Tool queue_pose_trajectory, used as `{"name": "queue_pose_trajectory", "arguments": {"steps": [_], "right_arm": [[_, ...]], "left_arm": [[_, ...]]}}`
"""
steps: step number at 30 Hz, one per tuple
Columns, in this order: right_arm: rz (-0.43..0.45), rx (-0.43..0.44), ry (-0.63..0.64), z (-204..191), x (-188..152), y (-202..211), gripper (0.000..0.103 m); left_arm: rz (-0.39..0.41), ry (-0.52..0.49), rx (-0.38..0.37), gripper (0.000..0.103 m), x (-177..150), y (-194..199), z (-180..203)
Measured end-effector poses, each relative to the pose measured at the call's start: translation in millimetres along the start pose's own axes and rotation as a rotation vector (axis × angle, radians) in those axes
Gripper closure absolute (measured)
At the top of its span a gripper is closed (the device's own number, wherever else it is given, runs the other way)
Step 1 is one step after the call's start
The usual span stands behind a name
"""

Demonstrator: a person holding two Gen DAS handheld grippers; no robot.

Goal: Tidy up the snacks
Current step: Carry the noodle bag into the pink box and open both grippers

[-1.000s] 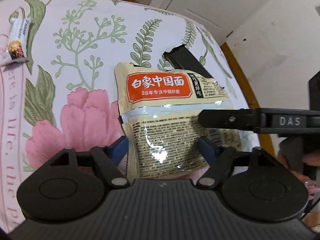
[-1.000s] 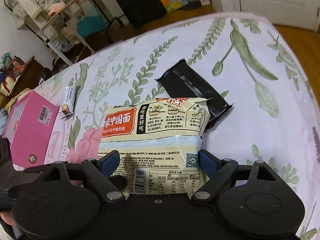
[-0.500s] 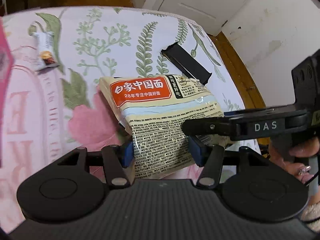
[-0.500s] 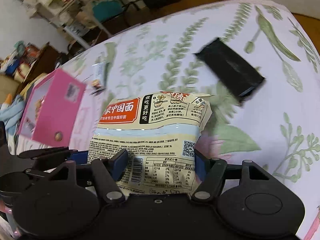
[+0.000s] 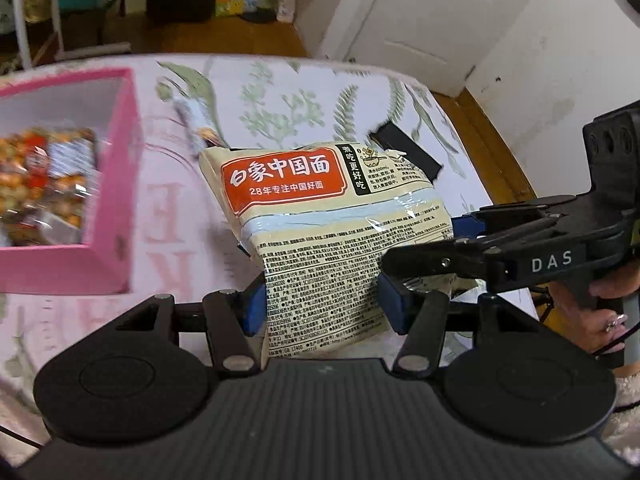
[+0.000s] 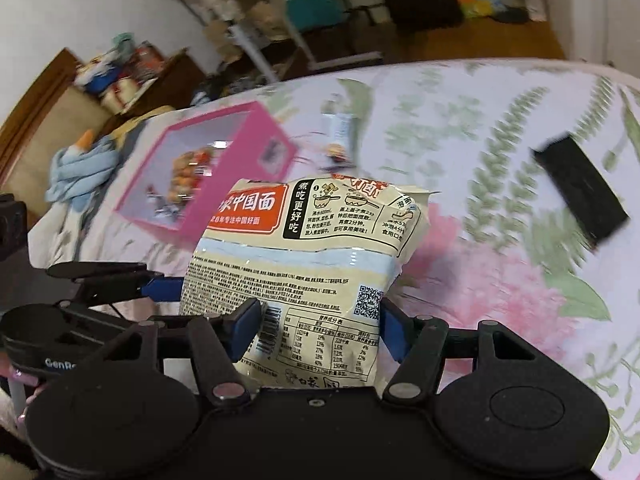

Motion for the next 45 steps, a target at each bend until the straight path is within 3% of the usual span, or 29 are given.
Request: {"name": "queue_pose_trajectory", "arguments": {"steps": [4,10,18,25,29,32,34,36,40,45], "right_arm": [[-0.005,0.067,0.079,-34.3,13.8,-4.7,0.037],[-0.012,0.220,0.096,-72.0,47.1,-30.4,0.044],[-0.016,0.265,0.184,-130.6,92.0,-89.3,0.047],[-0.031,0.260,0.178,-148.9,112.2,-141.3,0.047],[-0.040,0.212,0.171,-148.8,116.7,-164.2,0.047],[-0.042,0.174,0.183,-149.5,115.2,-171.8,0.045],[-0.022,0.120,0.208,-150.4,112.9,-170.8,0.038],[-0.016,0.065,0.240,-150.4,107.9,-166.6,0.034],[0.037,0.096,0.249,-148.1,92.7,-137.1,0.034],[0.117,0.070,0.252,-141.5,80.8,-106.0,0.034]], "left_arm": [[0.067,0.027,0.051,0.046,5.2,36.3,-23.5],[0.158,0.086,0.097,0.046,16.3,81.4,-75.3],[0.244,0.149,0.272,0.046,34.4,107.3,-152.5],[0.224,0.174,0.347,0.046,51.9,97.3,-213.4],[0.187,0.170,0.354,0.045,60.3,78.3,-238.8],[0.177,0.185,0.375,0.038,60.4,68.1,-247.0],[0.194,0.162,0.467,0.037,60.0,66.3,-247.1],[0.205,0.118,0.508,0.035,59.0,66.7,-243.0],[0.204,0.154,0.460,0.035,48.6,69.2,-240.4],[0.235,0.163,0.484,0.035,40.8,80.6,-233.5]]}}
Point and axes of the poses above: each gripper's, at about its wrist camera, not at the fingertips, and y roughly against the way its jaws point, z to its right, x to its top, the point moved 7 cm from there along -y, roughly the way its jaws point, and after that the axes turned 1 degree about y, right-handed, at the moved point
